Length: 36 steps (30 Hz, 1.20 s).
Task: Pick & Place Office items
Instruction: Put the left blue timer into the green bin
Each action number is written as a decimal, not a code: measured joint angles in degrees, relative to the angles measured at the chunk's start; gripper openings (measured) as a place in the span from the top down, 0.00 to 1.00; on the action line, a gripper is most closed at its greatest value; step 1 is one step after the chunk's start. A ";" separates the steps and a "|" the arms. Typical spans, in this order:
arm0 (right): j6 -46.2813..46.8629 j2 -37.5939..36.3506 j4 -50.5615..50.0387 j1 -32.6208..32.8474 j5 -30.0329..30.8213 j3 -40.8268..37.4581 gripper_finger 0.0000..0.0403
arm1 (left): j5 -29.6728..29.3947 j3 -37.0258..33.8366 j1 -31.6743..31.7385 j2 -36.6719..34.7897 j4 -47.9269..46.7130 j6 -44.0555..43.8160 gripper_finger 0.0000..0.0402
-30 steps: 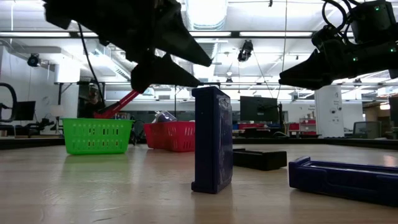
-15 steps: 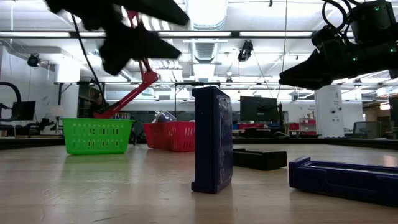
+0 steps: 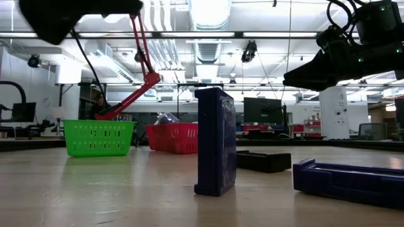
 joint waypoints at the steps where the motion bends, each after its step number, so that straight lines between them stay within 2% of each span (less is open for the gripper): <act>1: 0.00 -0.01 0.01 0.00 0.01 0.00 0.24 | -1.94 1.19 -0.59 1.24 -1.61 -1.78 0.41; 6: 0.01 0.00 0.00 0.00 0.01 -0.01 0.26 | -5.83 9.04 -2.34 7.68 -10.14 -11.88 0.41; 12: 0.01 -0.02 -0.01 0.00 0.01 0.00 0.26 | -3.69 19.62 -2.65 14.39 -22.26 -15.66 0.41; 18: 0.01 0.00 -0.02 0.00 -0.01 -0.01 0.23 | -3.45 26.53 -2.65 18.55 -30.15 -19.91 0.41; 27: 0.01 0.00 -0.02 0.00 -0.01 -0.01 0.24 | -2.40 27.73 -0.90 19.64 -31.10 -26.43 0.41; 36: 0.01 0.00 -0.02 0.00 0.01 -0.01 0.26 | 4.40 26.63 2.82 19.75 -31.07 -28.14 0.41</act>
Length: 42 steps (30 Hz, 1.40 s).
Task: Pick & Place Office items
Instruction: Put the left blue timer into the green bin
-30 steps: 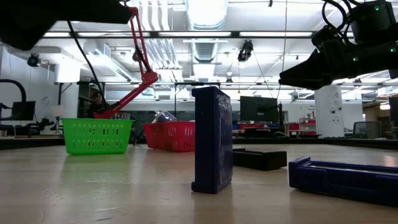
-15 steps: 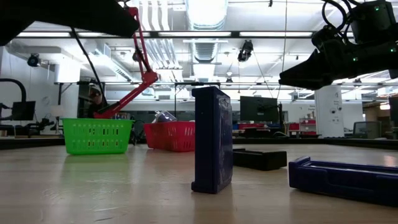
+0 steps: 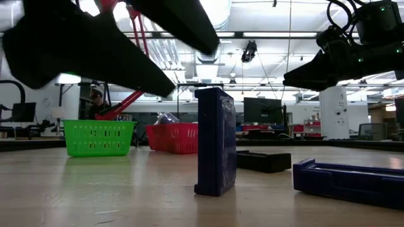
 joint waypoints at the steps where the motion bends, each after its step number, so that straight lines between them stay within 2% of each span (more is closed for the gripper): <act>1: 0.00 -0.01 0.00 0.00 -0.02 0.00 0.26 | 0.73 -0.21 0.38 0.00 0.24 -0.34 0.41; 10: 0.00 -0.01 0.00 0.00 -0.02 0.01 0.23 | 3.07 -1.82 2.57 0.05 2.52 -0.65 0.41; 17: -0.02 0.00 0.01 0.00 -0.01 0.01 0.25 | 5.87 -1.83 4.24 0.05 3.62 -0.47 0.41; 29: -0.02 0.00 0.00 0.00 -0.02 0.00 0.25 | 7.10 -1.81 4.57 0.05 5.73 0.01 0.41; 42: -0.02 0.00 0.00 0.00 -0.02 0.00 0.24 | 8.65 -2.03 4.76 0.05 7.78 1.92 0.50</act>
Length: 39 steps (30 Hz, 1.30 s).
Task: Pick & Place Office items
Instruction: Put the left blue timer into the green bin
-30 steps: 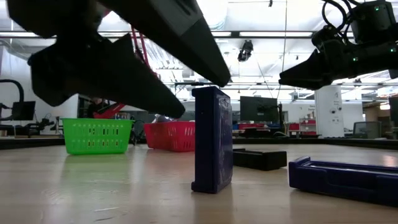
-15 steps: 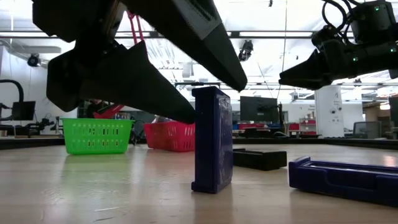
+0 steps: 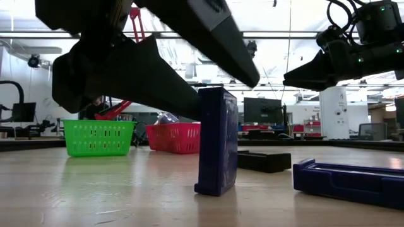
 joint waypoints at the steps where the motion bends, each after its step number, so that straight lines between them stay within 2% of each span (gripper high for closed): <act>1: 0.02 0.00 0.02 0.00 0.02 0.00 0.25 | 0.02 -0.13 0.02 0.00 -0.01 -0.01 0.51; 8: 0.01 0.00 0.02 0.00 0.01 0.00 0.26 | 0.02 -0.68 0.17 0.00 0.01 -1.32 0.62; 22: 0.01 0.00 0.01 0.00 0.00 -0.02 0.23 | -0.02 -0.68 0.17 -0.04 0.14 -1.30 0.80; 32: 0.01 0.00 0.00 0.00 0.02 -0.02 0.26 | -0.04 -0.68 0.17 -0.07 0.12 -1.30 0.81; 39: 0.00 0.00 0.02 0.00 0.02 -0.02 0.25 | -0.72 -0.68 0.17 -0.68 -0.26 -1.30 0.82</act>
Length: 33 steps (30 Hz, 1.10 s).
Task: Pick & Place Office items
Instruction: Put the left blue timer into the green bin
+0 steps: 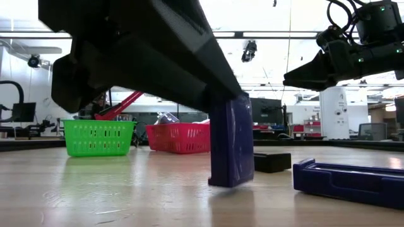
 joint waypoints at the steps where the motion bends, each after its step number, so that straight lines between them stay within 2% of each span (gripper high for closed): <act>1: 0.00 0.00 -0.02 0.00 -0.01 0.00 0.24 | -0.35 0.00 0.00 -0.26 -0.13 0.00 0.82; 15: 0.02 -0.02 -0.09 0.00 0.00 -0.02 0.25 | -5.29 0.00 -0.11 -4.67 -10.67 -0.84 0.82; 18: 0.00 -0.02 -0.11 0.00 0.00 -0.02 0.26 | -5.90 0.00 -0.13 -6.16 -14.90 -3.95 0.82; 23: 0.00 -0.02 -0.04 0.00 0.00 -0.02 0.26 | -5.95 0.00 -0.13 -8.33 -25.53 -14.23 0.82; 33: 0.02 -0.02 -0.04 0.00 0.00 -0.02 0.23 | -8.36 -0.33 -0.11 -13.41 -41.15 -24.00 0.82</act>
